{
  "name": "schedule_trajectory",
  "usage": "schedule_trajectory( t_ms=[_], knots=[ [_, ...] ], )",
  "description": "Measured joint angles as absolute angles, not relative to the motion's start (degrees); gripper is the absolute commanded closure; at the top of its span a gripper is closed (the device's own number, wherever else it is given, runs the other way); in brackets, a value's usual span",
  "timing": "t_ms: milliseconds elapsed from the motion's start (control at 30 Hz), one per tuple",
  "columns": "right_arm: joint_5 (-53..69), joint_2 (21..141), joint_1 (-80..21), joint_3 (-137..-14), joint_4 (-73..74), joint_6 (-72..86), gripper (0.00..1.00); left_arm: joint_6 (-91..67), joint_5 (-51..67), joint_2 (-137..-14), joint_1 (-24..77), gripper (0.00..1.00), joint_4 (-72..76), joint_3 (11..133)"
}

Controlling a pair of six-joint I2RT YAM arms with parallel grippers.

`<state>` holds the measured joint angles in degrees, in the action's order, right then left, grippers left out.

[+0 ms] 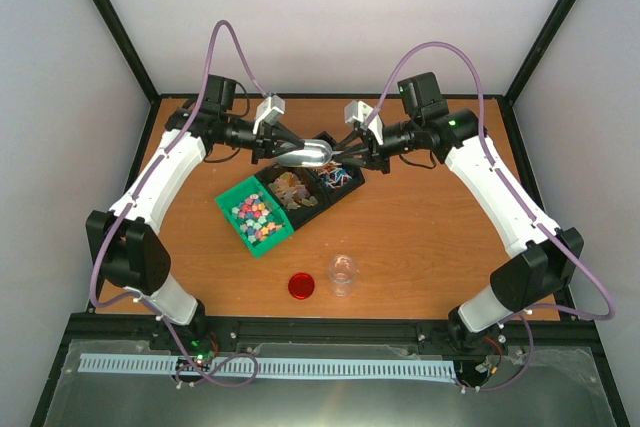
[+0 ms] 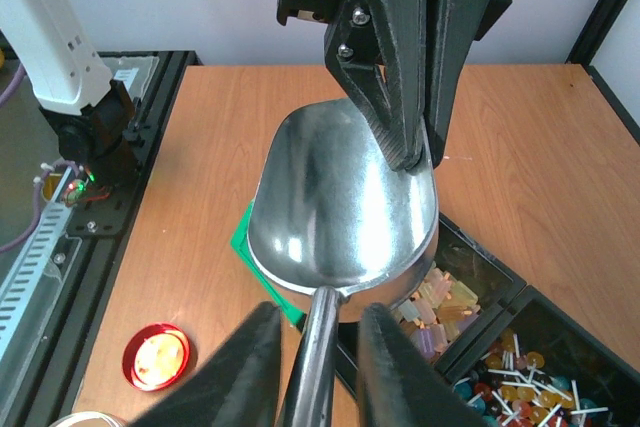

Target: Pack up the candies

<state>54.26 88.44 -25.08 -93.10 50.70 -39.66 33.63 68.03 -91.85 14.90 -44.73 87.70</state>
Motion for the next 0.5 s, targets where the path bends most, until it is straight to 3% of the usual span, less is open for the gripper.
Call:
schedule_trajectory(
  t_ms=[133, 267, 500],
  knots=[
    [53.84, 88.44, -25.15, -93.1, 50.7, -39.62, 0.96, 32.53, 67.99, -91.85, 14.9, 0.99, -44.38, 87.55],
    [52.71, 88.44, -25.17, -93.1, 50.3, -39.44, 0.97, 31.09, 67.55, -91.85, 14.9, 0.96, -43.94, 87.09],
    [51.07, 88.44, -24.93, -92.95, 49.76, -38.68, 0.97, 25.74, 65.04, -91.88, 14.41, 0.6, -41.01, 86.94]
  ],
)
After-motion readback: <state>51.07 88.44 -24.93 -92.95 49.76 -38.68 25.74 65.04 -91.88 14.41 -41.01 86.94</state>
